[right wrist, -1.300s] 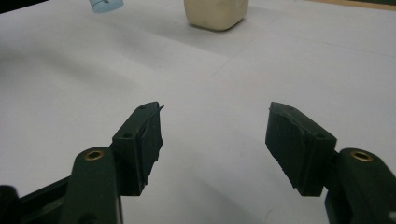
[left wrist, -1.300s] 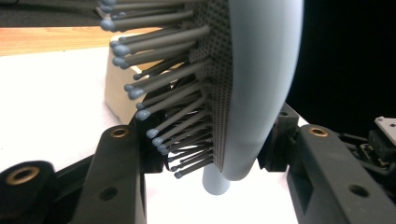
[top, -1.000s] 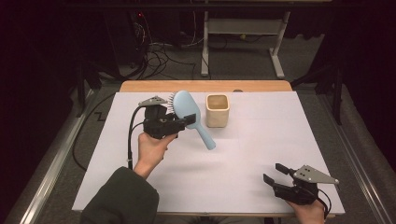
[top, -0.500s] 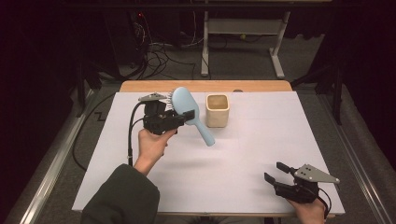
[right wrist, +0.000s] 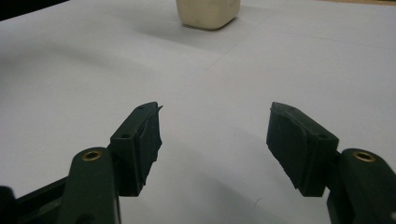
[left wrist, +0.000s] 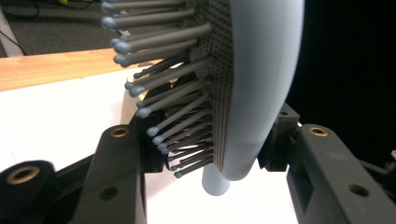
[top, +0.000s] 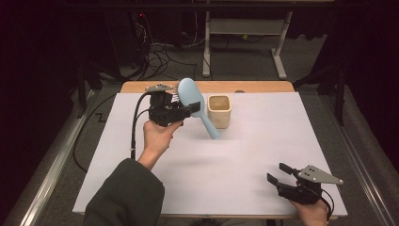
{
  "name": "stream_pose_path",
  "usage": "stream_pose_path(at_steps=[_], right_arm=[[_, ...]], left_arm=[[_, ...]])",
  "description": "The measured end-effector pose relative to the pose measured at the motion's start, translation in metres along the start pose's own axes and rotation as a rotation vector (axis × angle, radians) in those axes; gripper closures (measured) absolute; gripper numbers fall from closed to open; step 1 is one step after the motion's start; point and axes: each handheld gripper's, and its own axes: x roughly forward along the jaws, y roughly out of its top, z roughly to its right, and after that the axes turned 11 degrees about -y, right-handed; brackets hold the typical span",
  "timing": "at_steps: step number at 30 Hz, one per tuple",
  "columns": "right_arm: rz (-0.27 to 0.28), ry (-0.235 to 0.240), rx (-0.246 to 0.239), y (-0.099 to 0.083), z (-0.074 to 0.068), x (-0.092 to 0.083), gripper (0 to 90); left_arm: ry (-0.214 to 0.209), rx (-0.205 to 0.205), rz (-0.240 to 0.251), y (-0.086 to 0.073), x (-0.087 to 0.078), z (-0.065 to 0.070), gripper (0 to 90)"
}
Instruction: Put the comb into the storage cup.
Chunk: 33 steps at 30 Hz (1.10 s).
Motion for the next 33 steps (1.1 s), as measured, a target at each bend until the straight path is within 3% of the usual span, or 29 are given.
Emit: stream_pose_path(at_steps=[9,19,33], right_arm=[[0.005,0.0,-0.007,0.0,-0.001,0.0,35.7],[0.009,-0.001,-0.005,0.0,-0.001,0.0,35.8],[0.003,-0.002,-0.003,0.0,0.0,0.001,36.2]], left_arm=[[0.016,0.011,0.012,0.016,0.006,-0.001,53.9],[0.033,-0.012,0.028,0.032,0.021,-0.011,54.0],[0.066,-0.025,0.059,0.052,0.028,-0.018,54.0]])
